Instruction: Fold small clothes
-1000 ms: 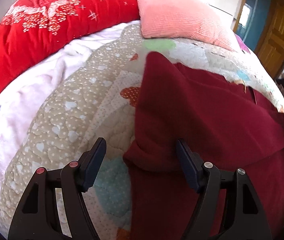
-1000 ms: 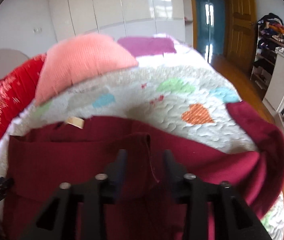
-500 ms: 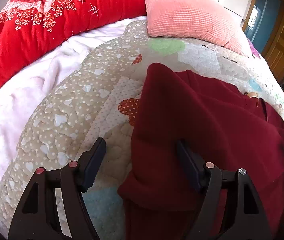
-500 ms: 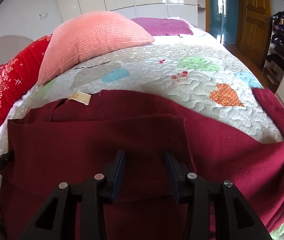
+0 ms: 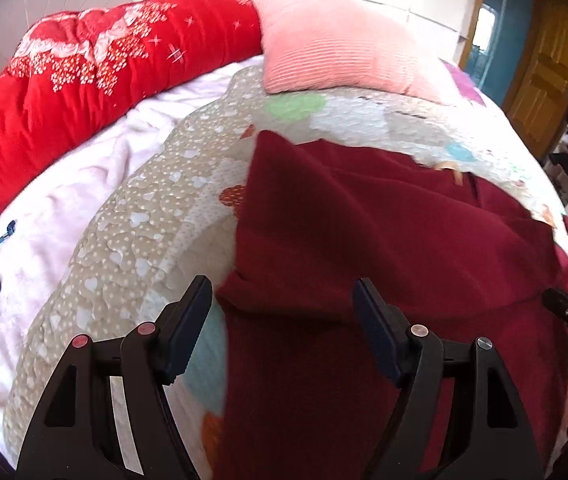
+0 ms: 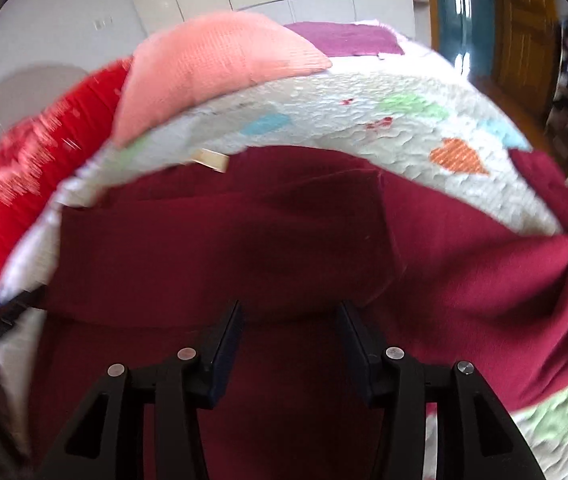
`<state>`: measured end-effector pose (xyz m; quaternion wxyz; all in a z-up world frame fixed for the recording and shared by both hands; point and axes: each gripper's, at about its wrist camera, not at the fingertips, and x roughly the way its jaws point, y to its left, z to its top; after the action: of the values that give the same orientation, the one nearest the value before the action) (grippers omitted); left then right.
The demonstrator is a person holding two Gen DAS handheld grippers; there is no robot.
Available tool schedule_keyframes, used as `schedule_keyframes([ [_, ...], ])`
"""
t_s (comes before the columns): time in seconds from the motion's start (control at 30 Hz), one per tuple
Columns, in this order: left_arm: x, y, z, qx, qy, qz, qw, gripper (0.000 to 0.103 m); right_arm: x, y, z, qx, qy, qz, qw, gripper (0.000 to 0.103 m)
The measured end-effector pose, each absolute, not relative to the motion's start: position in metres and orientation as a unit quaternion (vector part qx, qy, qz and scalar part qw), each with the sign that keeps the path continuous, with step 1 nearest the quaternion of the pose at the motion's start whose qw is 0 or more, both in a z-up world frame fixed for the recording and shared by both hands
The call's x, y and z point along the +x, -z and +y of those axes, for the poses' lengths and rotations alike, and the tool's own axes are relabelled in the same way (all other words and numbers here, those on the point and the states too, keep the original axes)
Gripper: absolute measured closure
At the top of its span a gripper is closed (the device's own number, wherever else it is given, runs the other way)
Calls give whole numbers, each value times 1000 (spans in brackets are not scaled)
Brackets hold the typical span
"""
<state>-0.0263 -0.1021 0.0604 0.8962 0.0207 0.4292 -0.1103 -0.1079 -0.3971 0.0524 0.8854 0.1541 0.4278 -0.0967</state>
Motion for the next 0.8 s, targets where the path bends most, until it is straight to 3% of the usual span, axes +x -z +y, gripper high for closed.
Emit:
schedule_keyframes([
  [0.43, -62, -54, -176, 33, 192, 446, 873, 29, -231, -64, -474, 191, 201, 395, 876, 49],
  [0.8, -74, -28, -215, 76, 214, 461, 858, 29, -230, -92, -542, 191, 261, 346, 881, 48],
])
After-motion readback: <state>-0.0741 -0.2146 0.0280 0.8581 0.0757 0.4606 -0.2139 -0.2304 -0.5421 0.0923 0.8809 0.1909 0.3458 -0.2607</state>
